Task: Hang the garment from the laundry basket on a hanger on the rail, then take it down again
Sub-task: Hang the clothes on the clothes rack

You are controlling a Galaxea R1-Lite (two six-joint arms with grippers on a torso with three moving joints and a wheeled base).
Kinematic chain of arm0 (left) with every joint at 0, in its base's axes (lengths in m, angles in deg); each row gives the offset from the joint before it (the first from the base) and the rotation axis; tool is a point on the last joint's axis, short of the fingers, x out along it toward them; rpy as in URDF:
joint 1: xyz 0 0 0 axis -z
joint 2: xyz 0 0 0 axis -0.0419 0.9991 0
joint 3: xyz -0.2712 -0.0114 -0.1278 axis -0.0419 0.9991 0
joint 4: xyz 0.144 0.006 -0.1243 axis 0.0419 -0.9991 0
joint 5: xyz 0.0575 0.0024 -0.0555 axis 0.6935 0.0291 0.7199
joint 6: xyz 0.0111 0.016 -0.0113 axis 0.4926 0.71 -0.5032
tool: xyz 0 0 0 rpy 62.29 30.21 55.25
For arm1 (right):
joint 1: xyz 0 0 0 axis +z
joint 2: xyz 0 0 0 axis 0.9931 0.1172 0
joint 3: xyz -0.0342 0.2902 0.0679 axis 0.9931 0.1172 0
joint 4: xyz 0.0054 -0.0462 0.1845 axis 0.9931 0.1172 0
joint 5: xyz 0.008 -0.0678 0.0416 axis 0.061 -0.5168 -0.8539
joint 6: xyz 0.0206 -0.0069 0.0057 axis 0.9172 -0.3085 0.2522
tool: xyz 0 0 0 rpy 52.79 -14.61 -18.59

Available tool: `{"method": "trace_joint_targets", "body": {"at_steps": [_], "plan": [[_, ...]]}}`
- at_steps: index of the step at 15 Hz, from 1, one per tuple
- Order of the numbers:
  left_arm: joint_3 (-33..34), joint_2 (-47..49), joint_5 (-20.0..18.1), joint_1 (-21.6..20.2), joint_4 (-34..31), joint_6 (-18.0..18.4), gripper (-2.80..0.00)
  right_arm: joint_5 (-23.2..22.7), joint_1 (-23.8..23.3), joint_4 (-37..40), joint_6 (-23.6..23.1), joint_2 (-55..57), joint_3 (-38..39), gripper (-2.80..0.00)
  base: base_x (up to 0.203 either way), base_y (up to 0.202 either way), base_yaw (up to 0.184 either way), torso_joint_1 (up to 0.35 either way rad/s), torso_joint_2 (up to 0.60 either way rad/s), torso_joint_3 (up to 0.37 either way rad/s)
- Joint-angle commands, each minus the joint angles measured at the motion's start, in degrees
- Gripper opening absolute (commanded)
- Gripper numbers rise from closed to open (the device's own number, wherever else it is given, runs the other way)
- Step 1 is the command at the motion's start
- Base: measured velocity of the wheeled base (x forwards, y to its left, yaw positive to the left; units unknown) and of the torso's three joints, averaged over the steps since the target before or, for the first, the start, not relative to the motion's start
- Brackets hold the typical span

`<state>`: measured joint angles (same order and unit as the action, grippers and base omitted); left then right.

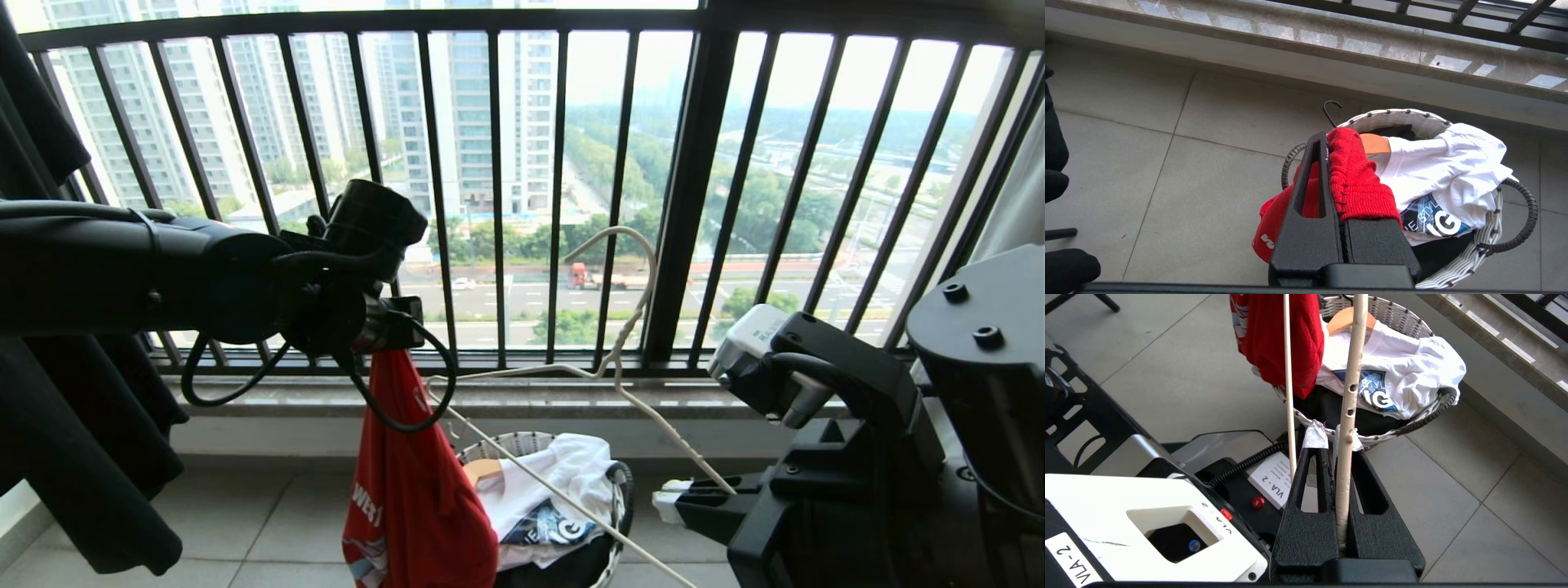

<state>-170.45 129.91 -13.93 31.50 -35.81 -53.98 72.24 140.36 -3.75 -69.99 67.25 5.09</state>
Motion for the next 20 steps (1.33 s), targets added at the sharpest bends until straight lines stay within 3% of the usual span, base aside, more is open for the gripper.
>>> {"method": "trace_joint_targets", "body": {"at_steps": [1, 11, 20], "plan": [[0.0, 0.7, 0.1, 0.1, -0.1, -0.1, -2.80, -0.6, 1.7, -0.3, 1.2, 0.1, 0.1, -2.80, 0.000, 0.000, 0.000, 0.000, 0.00, 0.000], [2.1, -2.8, 0.5, 5.2, -0.5, -0.6, -2.80, -3.1, 1.6, -1.6, 2.8, 1.1, 0.1, -2.80, 0.000, 0.000, 0.000, 0.000, 0.00, 0.000], [2.5, -4.0, 2.7, 6.5, -0.3, -0.8, -2.80, -3.0, -3.0, -4.0, 2.3, 1.4, -0.6, -2.80, 0.000, 0.000, 0.000, 0.000, 0.00, 0.000]]}}
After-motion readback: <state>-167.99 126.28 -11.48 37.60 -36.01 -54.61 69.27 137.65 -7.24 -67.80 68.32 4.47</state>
